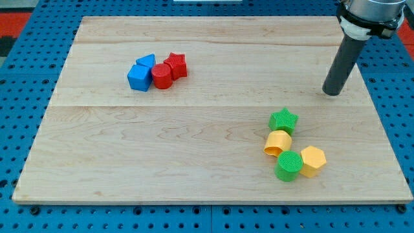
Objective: Place your hand below the red circle
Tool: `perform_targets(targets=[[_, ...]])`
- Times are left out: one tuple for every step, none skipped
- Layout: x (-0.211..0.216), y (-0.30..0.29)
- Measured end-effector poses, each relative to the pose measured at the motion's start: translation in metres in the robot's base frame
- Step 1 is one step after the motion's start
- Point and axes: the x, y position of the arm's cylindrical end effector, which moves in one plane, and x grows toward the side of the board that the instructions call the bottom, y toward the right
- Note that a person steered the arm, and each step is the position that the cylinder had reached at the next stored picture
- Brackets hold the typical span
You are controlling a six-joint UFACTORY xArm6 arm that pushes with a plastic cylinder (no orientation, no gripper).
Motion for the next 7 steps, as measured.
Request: perform_targets(targets=[[0.0,-0.001],[-0.001,-0.008],[-0.008,-0.015],[-0.034,-0.046],[-0.045,-0.068],[-0.034,-0.111],[-0.012,-0.191]])
